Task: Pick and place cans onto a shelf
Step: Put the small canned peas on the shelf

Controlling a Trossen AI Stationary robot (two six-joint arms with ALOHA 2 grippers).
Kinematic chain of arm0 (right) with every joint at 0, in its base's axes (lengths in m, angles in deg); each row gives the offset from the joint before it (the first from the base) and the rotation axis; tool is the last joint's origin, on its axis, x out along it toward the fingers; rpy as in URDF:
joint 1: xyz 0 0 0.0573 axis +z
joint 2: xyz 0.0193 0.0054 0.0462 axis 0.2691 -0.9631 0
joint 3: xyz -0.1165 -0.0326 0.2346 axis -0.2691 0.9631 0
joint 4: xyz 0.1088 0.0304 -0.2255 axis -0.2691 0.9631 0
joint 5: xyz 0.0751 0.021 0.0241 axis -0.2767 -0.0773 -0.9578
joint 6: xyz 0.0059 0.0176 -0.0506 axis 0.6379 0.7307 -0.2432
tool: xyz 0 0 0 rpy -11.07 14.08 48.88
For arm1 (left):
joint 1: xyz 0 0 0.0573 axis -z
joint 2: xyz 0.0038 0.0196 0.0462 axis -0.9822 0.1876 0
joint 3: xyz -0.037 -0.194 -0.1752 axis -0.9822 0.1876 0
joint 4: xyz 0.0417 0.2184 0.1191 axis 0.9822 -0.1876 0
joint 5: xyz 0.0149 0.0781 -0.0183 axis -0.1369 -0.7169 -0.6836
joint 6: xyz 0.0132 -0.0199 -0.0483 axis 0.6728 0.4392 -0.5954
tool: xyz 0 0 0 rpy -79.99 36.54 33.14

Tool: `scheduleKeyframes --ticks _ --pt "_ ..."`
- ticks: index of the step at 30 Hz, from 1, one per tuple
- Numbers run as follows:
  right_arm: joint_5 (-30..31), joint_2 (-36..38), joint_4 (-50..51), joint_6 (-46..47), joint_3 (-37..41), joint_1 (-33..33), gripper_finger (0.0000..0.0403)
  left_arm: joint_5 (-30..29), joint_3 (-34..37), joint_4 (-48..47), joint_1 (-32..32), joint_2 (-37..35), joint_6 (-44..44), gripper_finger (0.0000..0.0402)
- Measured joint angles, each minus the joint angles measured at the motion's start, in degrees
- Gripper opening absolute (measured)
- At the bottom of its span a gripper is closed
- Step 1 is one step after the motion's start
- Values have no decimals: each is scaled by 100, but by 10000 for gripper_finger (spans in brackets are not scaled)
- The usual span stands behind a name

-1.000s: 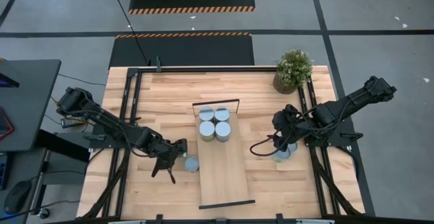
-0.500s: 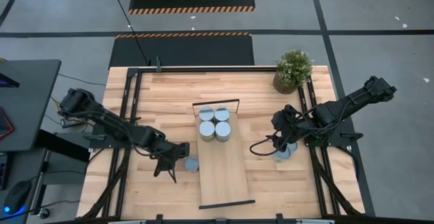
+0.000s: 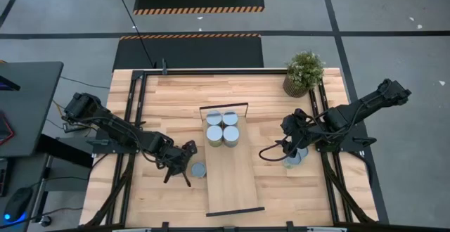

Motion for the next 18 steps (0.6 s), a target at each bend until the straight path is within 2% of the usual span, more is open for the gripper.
scheduleKeyframes --ticks 4,10,14,18 --pt "-2 0 -61 -9 0 0 354 -28 0 22 0 -53 -1282 254" --pt "13 -1 -292 -228 0 0 354 -13 -277 -87 -131 -288 -3256 269" --pt "17 -2 -509 -422 0 0 354 344 -611 -506 -359 -555 -4238 263" --pt "17 -2 -532 -446 0 0 354 903 -824 -199 -609 -743 -5452 258"
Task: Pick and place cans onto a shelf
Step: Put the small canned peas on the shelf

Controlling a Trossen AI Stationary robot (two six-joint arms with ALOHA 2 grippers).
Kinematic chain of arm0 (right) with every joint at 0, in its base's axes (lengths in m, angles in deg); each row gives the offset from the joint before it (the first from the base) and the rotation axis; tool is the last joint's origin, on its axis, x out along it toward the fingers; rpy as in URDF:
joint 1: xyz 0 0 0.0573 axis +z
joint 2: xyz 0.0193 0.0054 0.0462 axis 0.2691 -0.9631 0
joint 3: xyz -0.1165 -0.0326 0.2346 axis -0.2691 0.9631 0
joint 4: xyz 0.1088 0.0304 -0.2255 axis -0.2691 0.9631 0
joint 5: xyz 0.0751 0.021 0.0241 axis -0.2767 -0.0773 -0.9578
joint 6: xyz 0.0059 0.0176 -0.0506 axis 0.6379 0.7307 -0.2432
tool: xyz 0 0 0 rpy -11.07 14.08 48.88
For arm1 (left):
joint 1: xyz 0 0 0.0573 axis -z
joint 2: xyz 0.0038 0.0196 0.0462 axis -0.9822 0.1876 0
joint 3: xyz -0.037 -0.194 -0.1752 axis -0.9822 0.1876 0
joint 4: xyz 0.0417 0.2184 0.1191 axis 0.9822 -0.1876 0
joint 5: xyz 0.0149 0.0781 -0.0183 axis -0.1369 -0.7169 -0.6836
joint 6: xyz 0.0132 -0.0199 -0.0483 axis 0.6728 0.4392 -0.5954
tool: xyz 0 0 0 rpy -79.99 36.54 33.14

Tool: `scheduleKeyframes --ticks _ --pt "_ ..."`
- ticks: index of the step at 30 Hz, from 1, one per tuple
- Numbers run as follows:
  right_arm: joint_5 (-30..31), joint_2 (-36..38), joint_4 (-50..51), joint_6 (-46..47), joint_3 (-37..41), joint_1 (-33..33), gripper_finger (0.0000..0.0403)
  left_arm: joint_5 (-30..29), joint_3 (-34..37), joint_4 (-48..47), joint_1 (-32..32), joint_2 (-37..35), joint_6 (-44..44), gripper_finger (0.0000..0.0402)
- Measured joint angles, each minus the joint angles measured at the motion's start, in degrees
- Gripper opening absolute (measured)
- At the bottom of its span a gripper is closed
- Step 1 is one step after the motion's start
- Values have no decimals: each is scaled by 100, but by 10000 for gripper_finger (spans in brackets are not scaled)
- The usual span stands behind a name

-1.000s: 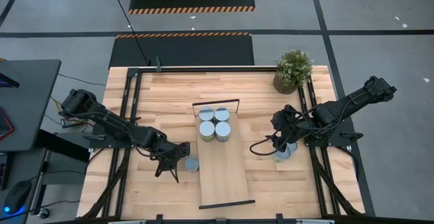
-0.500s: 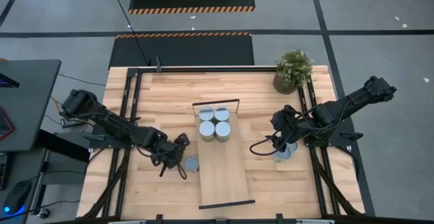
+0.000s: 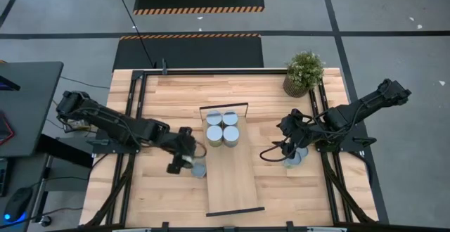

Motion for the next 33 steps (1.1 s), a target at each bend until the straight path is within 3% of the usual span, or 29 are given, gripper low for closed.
scheduleKeyframes --ticks 6,13,17,25,30,33 --pt "0 0 -87 0 0 0 354 7 115 1177 -125 228 -2252 276" --pt "-12 0 -95 -71 0 82 354 21 162 2476 31 801 -3854 266" --pt "-20 0 -120 -160 0 143 354 14 153 3313 134 959 -4225 266" --pt "-18 0 -141 -288 0 255 354 -6 158 3963 251 1630 -5301 269" --pt "-4 0 -163 -370 0 260 354 -37 160 4012 255 1807 -5184 270" --pt "-8 0 -171 -416 0 260 354 -253 160 4092 257 1834 -4636 281"
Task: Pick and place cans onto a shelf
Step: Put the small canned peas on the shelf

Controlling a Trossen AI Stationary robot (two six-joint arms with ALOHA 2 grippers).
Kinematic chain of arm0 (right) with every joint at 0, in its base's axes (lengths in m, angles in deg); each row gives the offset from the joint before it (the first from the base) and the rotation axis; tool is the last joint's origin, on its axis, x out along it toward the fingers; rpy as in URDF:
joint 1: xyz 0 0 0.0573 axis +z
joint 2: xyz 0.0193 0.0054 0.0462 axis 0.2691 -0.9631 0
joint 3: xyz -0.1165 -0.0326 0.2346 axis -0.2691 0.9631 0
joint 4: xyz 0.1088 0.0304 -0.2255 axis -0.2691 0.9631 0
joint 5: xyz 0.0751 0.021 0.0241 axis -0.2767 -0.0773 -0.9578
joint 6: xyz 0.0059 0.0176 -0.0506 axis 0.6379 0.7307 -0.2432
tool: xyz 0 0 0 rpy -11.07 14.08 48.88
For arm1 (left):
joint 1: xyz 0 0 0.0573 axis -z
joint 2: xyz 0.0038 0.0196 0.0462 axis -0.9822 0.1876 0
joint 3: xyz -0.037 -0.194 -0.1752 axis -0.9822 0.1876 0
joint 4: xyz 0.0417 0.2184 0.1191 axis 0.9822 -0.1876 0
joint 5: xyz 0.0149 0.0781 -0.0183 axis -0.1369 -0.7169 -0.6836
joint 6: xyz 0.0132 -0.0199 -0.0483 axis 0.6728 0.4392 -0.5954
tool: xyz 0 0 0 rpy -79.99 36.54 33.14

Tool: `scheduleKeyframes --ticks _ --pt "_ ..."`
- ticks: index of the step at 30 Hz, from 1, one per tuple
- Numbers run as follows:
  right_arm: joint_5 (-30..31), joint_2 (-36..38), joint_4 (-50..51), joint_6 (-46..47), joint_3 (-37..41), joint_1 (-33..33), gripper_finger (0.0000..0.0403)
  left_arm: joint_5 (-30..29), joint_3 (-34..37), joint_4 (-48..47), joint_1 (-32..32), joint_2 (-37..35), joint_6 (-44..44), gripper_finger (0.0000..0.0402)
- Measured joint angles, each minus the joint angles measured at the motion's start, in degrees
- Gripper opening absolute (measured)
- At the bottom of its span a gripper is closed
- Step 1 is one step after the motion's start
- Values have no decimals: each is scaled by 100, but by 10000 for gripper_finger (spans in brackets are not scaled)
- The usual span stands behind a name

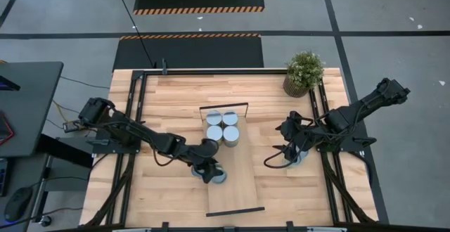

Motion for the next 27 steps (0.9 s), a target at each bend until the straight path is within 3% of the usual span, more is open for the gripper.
scheduleKeyframes --ticks 5,11,18,27 --pt "-9 0 -5 -8 0 0 354 -170 -2 95 49 0 499 310" --pt "-11 0 -25 -10 0 0 354 -188 -2 -64 40 0 551 315" --pt "-11 0 -41 -3 0 0 354 -198 -7 -195 42 -4 211 296" --pt "-14 0 -198 -40 0 4 354 206 -9 -155 42 -7 -204 279"
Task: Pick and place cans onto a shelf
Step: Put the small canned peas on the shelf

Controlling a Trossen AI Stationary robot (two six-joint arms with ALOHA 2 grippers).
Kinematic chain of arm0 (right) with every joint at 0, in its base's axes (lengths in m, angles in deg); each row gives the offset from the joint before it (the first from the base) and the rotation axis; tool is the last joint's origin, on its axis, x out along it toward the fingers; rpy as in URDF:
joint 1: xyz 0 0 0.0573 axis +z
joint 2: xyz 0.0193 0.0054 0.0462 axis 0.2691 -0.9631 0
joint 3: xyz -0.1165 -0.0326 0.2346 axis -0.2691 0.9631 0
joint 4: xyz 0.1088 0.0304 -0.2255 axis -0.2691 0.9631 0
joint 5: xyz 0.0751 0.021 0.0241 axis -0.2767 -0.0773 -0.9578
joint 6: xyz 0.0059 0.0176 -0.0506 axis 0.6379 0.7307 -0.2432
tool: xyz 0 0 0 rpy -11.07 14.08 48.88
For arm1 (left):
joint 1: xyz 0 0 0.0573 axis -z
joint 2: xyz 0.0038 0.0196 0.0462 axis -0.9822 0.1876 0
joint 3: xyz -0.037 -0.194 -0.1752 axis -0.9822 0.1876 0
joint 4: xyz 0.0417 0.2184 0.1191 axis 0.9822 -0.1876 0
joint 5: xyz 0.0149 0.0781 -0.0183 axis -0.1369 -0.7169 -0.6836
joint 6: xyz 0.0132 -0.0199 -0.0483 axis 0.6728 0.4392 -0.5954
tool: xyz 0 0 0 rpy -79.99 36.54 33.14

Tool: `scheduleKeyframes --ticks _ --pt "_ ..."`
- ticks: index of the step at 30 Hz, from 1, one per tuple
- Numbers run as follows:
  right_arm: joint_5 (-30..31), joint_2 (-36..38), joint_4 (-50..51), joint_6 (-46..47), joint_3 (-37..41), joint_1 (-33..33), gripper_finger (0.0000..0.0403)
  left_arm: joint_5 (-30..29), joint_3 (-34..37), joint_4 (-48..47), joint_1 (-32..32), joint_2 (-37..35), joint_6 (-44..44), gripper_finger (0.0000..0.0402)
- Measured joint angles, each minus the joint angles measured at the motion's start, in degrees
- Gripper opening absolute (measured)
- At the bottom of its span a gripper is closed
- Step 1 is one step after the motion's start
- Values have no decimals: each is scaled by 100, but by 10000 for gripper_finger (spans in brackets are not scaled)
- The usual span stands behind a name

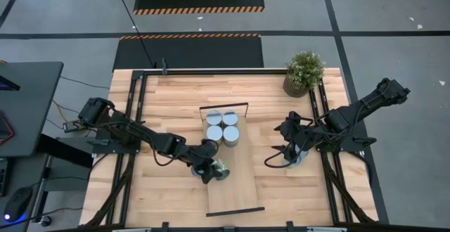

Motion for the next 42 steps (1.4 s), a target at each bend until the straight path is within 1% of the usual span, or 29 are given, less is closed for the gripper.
scheduleKeyframes --ticks 4,7,12,17,21,23,25,35,38,42 --pt "-303 -12 -270 -99 0 12 354 346 2 78 69 2 213 278" --pt "-247 -227 -751 -421 0 121 354 395 9 207 91 5 354 278" --pt "245 -920 -1820 -1574 0 379 354 409 9 1343 -17 7 525 278" --pt "865 -1304 -3121 -2987 0 681 354 432 9 2372 -150 -24 549 277" --pt "1272 -1519 -4012 -4045 0 963 354 154 9 3255 -190 -26 566 277" --pt "1527 -1609 -4319 -4386 0 1064 354 -52 9 3589 -190 -31 597 277" --pt "1647 -1698 -4618 -4635 0 1099 354 -234 9 3817 -190 -31 606 277" --pt "1593 -2233 -6266 -5722 0 778 352 -523 7 4372 -190 -35 761 277" --pt "1474 -2363 -6568 -5944 0 648 348 -533 7 4410 -190 -35 819 277" --pt "1160 -2439 -6833 -6044 0 527 348 -505 7 4465 -181 -35 861 277"
